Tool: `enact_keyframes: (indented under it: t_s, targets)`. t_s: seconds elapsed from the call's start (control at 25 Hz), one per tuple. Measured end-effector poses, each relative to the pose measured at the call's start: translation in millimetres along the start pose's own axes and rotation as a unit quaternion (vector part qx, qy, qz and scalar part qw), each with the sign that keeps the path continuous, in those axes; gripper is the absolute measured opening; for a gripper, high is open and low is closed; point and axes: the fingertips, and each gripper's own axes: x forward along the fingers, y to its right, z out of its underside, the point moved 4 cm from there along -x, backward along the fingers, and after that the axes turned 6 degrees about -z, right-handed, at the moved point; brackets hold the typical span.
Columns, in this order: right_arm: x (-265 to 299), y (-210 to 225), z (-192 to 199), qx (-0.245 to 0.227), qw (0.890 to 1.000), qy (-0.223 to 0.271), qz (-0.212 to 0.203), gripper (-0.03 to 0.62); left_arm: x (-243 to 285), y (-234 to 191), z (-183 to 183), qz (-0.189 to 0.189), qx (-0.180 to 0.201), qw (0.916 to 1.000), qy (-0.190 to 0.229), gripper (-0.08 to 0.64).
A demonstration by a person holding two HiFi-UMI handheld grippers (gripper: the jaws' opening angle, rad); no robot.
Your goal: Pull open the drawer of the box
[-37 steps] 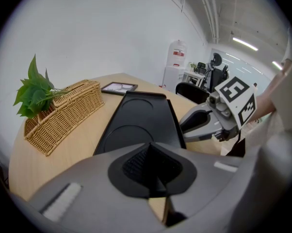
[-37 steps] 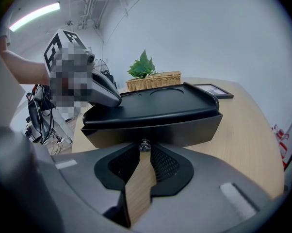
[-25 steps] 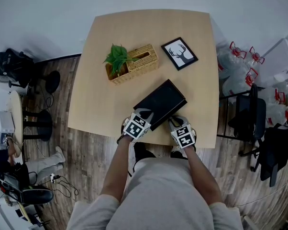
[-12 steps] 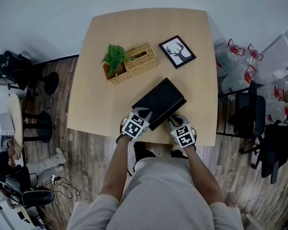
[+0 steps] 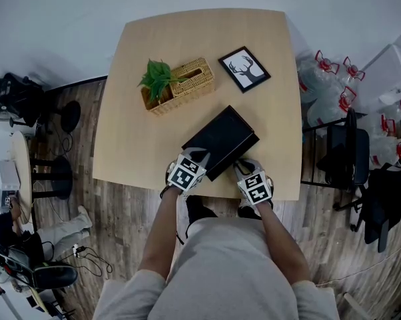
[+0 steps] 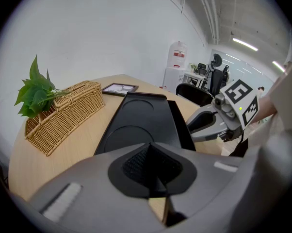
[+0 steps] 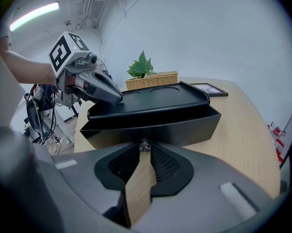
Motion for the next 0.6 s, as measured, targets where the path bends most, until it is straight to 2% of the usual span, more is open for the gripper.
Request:
enact_keyframes:
  t_s: [0.44, 0.6]
  targets:
    - [-6.7, -1.7, 4.0, 0.004, 1.0, 0.002, 0.003, 0.072, -4.9, 4.2, -4.5, 0.005, -0.011, 0.9999, -0.002, 0.054]
    - [-9.5, -2.7, 5.6, 0.005, 1.0, 0.004, 0.004, 0.072, -1.9, 0.5, 0.5, 0.0, -0.001, 1.0, -0.002, 0.052]
